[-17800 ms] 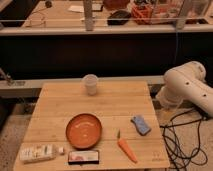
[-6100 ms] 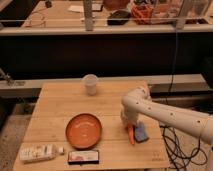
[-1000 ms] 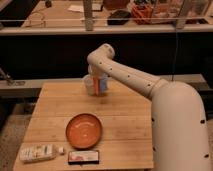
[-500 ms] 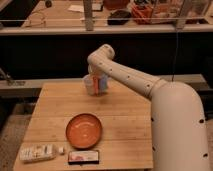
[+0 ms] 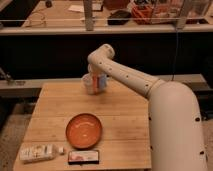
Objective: Place the pepper in the ceramic cup
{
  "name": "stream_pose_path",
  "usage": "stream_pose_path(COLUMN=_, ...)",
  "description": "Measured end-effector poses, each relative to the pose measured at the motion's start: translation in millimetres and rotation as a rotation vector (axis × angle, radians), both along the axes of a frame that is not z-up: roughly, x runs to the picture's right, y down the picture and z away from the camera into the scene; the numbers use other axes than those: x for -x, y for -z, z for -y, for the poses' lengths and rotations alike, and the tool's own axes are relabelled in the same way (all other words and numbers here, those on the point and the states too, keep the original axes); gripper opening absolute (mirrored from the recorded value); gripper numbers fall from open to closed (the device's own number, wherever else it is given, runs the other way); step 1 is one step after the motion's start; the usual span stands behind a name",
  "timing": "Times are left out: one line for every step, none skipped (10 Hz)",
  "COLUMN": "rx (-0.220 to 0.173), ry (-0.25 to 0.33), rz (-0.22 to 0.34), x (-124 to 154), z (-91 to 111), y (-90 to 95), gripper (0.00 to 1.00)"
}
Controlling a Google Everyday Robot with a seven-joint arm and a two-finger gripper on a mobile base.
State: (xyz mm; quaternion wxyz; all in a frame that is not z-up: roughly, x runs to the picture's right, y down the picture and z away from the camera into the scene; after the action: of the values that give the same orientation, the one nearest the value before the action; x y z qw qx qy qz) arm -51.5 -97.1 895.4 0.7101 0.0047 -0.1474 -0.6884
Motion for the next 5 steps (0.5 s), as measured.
stream_pose_path(rx=0.003, ry=-0.014, rz=0.01, x=3.3, z=-2.3, y=2.4, gripper=0.03)
stream_pose_path(rx=0.004, ry=-0.047, rz=0.017, x=2.3, z=-1.4, y=4.0, gripper=0.03)
stream_pose_path(rx=0.004, ry=-0.074, rz=0.023, x=1.1, z=0.2, y=5.4, gripper=0.03)
stream_pose_path(rx=0.009, ry=-0.1, rz=0.033, x=-0.4, z=0.5, y=6.4, gripper=0.03)
stream_pose_path(rx=0.008, ry=-0.133, rz=0.054, x=-0.3, z=3.0, y=10.2, gripper=0.03)
